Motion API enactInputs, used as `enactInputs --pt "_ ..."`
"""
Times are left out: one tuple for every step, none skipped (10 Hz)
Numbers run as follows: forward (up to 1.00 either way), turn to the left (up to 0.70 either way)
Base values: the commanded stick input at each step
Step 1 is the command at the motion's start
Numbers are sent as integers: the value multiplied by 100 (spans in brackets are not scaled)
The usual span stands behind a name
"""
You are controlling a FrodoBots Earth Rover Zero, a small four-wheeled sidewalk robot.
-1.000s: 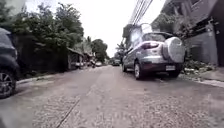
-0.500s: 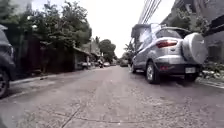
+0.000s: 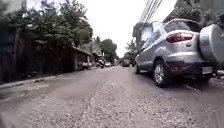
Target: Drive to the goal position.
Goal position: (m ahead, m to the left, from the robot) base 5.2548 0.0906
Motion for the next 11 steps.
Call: enactInputs --pt "100 0" --pt "100 0" --pt "100 0" --pt "100 0" --pt "100 0" --pt "100 0" --pt "100 0" --pt "100 0" --pt "100 0" --pt "100 0" --pt "100 0"
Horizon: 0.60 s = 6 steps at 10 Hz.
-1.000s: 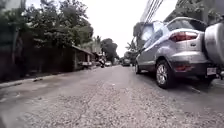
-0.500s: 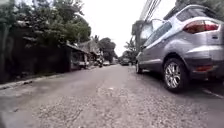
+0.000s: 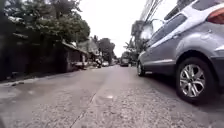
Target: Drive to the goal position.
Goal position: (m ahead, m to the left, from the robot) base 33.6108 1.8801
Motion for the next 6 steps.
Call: enactInputs --pt "100 0" --pt "100 0" --pt "100 0" --pt "100 0" --pt "100 0" --pt "100 0"
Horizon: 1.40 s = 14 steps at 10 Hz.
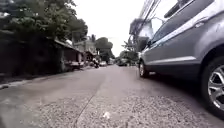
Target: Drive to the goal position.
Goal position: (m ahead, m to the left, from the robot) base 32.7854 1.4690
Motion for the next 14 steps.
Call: enactInputs --pt "100 0" --pt "100 0" --pt "100 0" --pt "100 0" --pt "100 0" --pt "100 0" --pt "100 0" --pt "100 0" --pt "100 0" --pt "100 0" --pt "100 0" --pt "100 0" --pt "100 0" --pt "100 0"
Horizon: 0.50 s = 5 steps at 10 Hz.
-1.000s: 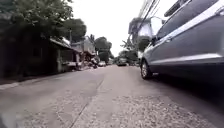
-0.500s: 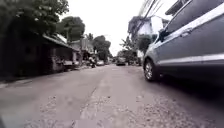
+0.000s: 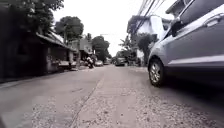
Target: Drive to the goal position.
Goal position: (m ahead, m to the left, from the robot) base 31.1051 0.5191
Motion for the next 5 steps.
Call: enactInputs --pt "100 0" --pt "100 0" --pt "100 0" --pt "100 0" --pt "100 0"
